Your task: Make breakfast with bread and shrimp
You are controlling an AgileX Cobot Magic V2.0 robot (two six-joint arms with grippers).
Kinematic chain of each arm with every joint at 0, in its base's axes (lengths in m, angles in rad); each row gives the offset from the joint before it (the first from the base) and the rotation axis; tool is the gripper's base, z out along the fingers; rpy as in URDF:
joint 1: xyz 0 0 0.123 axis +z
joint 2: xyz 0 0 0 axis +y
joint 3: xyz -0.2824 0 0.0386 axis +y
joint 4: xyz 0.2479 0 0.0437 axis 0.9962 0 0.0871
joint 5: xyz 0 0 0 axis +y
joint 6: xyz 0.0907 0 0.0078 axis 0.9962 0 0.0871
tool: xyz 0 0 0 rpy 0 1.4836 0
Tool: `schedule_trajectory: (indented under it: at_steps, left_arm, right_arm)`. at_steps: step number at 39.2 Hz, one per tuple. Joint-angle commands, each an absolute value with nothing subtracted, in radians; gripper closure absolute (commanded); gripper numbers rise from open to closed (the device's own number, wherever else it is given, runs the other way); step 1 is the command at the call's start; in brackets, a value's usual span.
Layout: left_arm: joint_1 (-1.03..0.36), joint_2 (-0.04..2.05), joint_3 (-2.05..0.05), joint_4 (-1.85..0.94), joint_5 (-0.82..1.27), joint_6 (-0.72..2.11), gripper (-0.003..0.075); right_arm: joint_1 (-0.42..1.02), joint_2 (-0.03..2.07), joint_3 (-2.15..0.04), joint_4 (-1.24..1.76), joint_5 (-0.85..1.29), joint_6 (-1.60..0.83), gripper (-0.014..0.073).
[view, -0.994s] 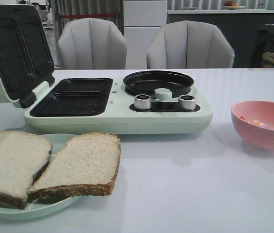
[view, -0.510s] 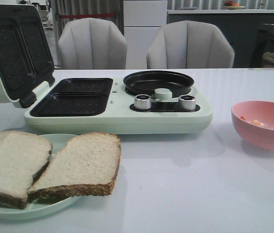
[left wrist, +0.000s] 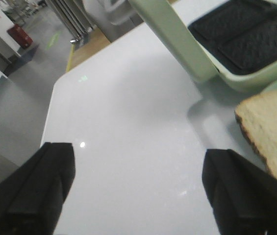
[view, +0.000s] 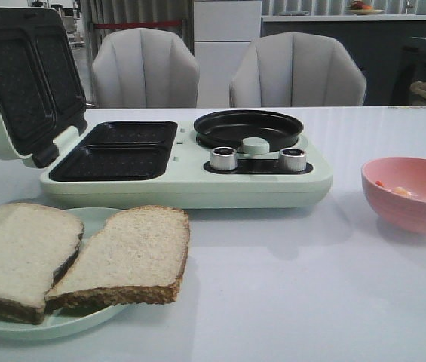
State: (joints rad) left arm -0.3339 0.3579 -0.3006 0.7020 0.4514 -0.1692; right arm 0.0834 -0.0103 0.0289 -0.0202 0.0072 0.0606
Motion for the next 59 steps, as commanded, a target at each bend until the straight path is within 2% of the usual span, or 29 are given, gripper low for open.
schedule_trajectory:
  at_steps: [1, 16, 21, 29, 39, 46, 59]
  left_arm:
    - [-0.421, 0.430, -0.331, 0.777, 0.492, -0.183, 0.0136]
    - [-0.794, 0.719, -0.331, 0.965, 0.691, -0.183, 0.0137]
    - [-0.854, 0.837, -0.331, 1.047, 0.699, -0.183, 0.0137]
    - [-0.857, 1.065, -0.336, 1.141, 0.683, -0.183, 0.0137]
    - [-0.843, 1.240, -0.372, 1.220, 0.670, -0.183, 0.0137]
    - [-0.795, 1.321, -0.439, 1.255, 0.670, -0.183, 0.0137]
    - [-0.788, 1.387, -0.475, 1.298, 0.636, -0.183, 0.0137]
  right_arm:
    - [0.078, -0.032, 0.010, -0.028, -0.071, 0.059, 0.0453]
    - [0.078, -0.032, 0.010, -0.028, -0.071, 0.059, 0.0453]
    - [0.078, -0.032, 0.010, -0.028, -0.071, 0.059, 0.0453]
    - [0.078, -0.032, 0.010, -0.028, -0.071, 0.059, 0.0453]
    - [0.078, -0.032, 0.010, -0.028, -0.071, 0.059, 0.0453]
    - [0.078, -0.032, 0.010, -0.028, -0.071, 0.059, 0.0453]
    - [0.078, -0.032, 0.010, -0.028, -0.071, 0.059, 0.0453]
